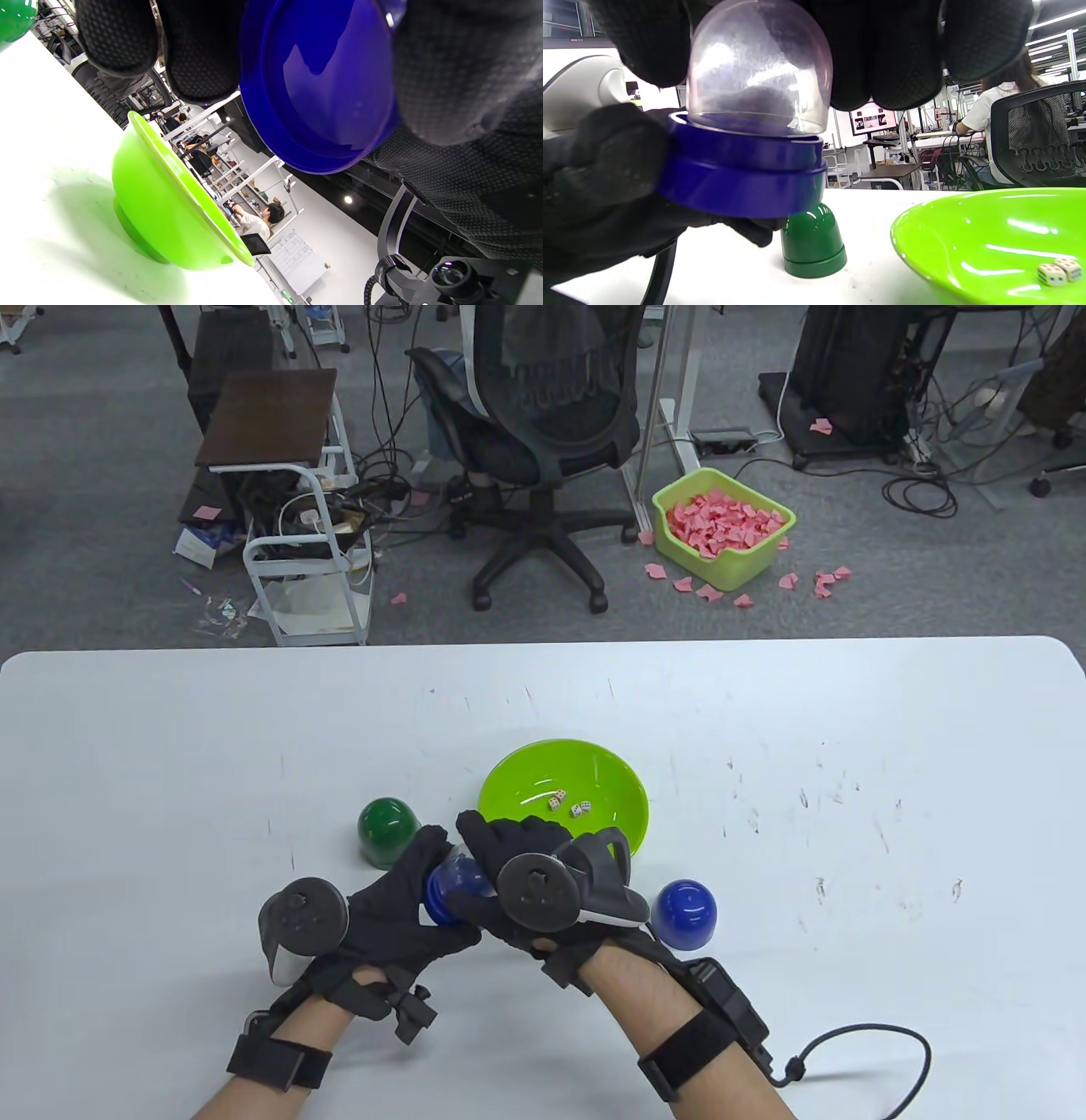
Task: Pour dice into bowl
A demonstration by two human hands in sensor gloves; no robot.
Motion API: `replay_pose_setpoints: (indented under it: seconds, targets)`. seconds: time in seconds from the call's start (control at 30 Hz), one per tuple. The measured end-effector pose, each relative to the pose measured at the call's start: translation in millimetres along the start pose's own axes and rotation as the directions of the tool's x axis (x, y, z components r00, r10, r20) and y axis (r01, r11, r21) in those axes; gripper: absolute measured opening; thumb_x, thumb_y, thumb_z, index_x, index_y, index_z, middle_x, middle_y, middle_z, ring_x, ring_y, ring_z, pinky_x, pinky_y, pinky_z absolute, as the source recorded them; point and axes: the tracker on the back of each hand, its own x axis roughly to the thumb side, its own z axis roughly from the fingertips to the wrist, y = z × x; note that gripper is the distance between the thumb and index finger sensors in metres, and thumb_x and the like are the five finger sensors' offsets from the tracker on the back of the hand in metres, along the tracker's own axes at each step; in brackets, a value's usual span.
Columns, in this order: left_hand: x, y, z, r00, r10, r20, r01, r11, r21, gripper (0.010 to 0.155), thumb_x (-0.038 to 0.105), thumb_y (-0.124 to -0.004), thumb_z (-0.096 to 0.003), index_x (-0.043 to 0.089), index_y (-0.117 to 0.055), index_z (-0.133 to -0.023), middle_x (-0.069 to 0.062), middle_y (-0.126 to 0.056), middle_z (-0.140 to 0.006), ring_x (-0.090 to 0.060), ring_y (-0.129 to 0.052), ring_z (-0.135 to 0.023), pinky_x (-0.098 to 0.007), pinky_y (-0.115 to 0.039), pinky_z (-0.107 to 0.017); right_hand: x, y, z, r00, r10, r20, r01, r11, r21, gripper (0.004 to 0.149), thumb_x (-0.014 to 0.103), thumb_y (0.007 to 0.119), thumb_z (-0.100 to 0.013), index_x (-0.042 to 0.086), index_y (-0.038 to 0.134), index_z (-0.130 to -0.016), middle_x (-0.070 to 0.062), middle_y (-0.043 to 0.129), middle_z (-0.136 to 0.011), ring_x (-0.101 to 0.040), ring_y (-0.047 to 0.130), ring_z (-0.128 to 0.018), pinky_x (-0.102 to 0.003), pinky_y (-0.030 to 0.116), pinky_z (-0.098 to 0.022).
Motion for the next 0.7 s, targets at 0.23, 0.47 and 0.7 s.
replay_pose_setpoints:
  seconds: [0.23,0.47,0.7]
  targets:
    - [0,0,1,1.000,-0.008,0.010,0.008,1.000,0.006,0.108,0.063,-0.099,-0.0297,0.017,-0.041,-0.109,-0.017,-0.072,-0.103,-0.030,-0.090,-0.079,-0.056,-0.077,-0.064,4,3,-3,1.000,-0.004,-0.006,0.004,0.998,0.055,0.081,0.054,0.079,-0.054,-0.002,0.058,-0.108,-0.031,0.083,-0.095,-0.057,0.084,-0.074,-0.073,0.068,-0.057]
    - [-2,4,1,1.000,0.013,0.001,-0.013,1.000,0.024,0.107,0.063,-0.099,-0.0303,0.018,-0.042,-0.109,-0.016,-0.071,-0.103,-0.030,-0.090,-0.079,-0.055,-0.077,-0.064,-6,-13,5,0.999,-0.033,-0.033,0.034,0.999,0.037,0.087,0.058,0.077,-0.053,0.001,0.050,-0.113,-0.032,0.073,-0.104,-0.060,0.077,-0.081,-0.075,0.064,-0.060]
    - [-5,9,1,0.999,0.029,-0.015,-0.029,0.999,0.043,0.108,0.063,-0.098,-0.0304,0.017,-0.041,-0.109,-0.017,-0.071,-0.103,-0.030,-0.090,-0.079,-0.055,-0.077,-0.064,-58,-30,35,0.976,0.076,-0.202,-0.074,0.997,0.014,0.085,0.057,0.079,-0.053,0.001,0.053,-0.112,-0.032,0.072,-0.106,-0.060,0.075,-0.083,-0.076,0.064,-0.060]
